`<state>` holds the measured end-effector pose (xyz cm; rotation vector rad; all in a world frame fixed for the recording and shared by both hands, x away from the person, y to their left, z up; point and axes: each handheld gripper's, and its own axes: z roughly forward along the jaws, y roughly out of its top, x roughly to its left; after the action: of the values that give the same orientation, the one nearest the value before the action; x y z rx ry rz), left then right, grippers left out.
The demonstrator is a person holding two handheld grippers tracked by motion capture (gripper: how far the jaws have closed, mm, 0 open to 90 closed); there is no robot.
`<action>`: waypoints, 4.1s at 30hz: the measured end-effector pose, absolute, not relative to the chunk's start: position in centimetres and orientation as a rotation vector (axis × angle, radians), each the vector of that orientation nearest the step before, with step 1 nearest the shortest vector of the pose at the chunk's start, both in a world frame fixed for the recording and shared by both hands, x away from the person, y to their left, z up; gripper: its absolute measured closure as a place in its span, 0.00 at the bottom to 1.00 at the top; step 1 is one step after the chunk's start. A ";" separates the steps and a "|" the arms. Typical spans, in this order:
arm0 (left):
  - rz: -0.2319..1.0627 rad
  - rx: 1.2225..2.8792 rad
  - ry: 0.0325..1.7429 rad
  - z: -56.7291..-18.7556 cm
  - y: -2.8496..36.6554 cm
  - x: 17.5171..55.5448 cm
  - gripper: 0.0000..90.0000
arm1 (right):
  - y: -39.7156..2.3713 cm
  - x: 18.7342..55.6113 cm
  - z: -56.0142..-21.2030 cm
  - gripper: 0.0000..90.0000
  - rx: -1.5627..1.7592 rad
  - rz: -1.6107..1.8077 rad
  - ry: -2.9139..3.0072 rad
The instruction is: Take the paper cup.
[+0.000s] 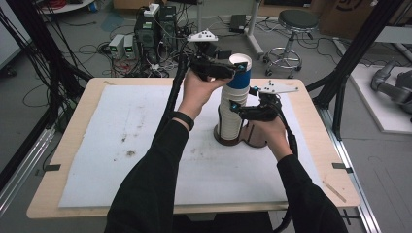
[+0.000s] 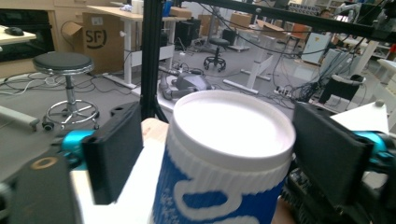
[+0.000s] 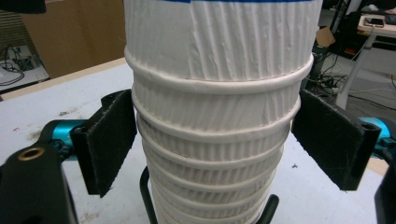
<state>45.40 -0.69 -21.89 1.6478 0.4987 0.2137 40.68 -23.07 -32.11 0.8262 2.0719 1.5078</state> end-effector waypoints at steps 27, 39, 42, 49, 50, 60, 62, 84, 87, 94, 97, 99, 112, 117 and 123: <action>0.232 1.716 0.465 -21.3 -0.6 45.3 0.33 | -22.8 40.6 -32.2 0.16 0.830 1.507 2.053; 0.272 1.677 0.437 -18.9 -0.1 45.2 0.34 | -22.7 40.5 -32.2 0.16 0.835 1.503 2.047; 0.282 1.659 0.438 -18.4 0.0 45.2 0.34 | -22.6 40.5 -32.2 0.16 0.837 1.504 2.047; 0.308 1.620 0.435 -16.8 0.5 45.0 0.34 | -22.7 40.6 -32.3 0.16 0.837 1.506 2.043; 0.312 1.616 0.434 -16.6 0.5 45.0 0.34 | -22.6 40.6 -32.3 0.16 0.838 1.507 2.043; 0.346 1.526 0.428 -14.4 2.2 44.2 0.34 | -22.5 40.6 -32.3 0.16 0.842 1.515 2.040; 0.351 1.519 0.427 -14.2 2.6 44.0 0.34 | -22.5 40.6 -32.3 0.16 0.844 1.516 2.039; 0.446 1.582 0.378 -15.0 10.4 37.1 0.34 | -22.4 40.6 -32.4 0.16 0.856 1.511 2.036; 0.440 1.584 0.386 -16.0 11.3 36.1 0.34 | -22.4 40.5 -32.4 0.16 0.858 1.512 2.033; 0.425 1.628 0.392 -19.3 12.7 33.8 0.34 | -22.5 40.5 -32.3 0.16 0.853 1.505 2.035; 0.403 1.633 0.399 -21.2 13.1 32.9 0.34 | -22.5 40.5 -32.4 0.16 0.850 1.503 2.037; 0.403 1.639 0.406 -22.4 13.3 32.4 0.34 | -22.5 40.5 -32.3 0.16 0.855 1.502 2.036; 0.364 1.658 0.464 -28.9 14.7 30.2 0.34 | -22.4 40.5 -32.4 0.16 0.854 1.499 2.037; 0.332 1.654 0.489 -31.3 14.8 29.8 0.34 | -22.4 40.5 -32.3 0.16 0.848 1.496 2.037; 0.309 1.657 0.487 -32.9 14.8 29.9 0.34 | -22.4 40.4 -32.3 0.16 0.848 1.486 2.039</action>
<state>29.88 14.75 -32.85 1.6569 0.4873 0.3095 40.43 -22.40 -32.30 0.8484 2.0388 1.4864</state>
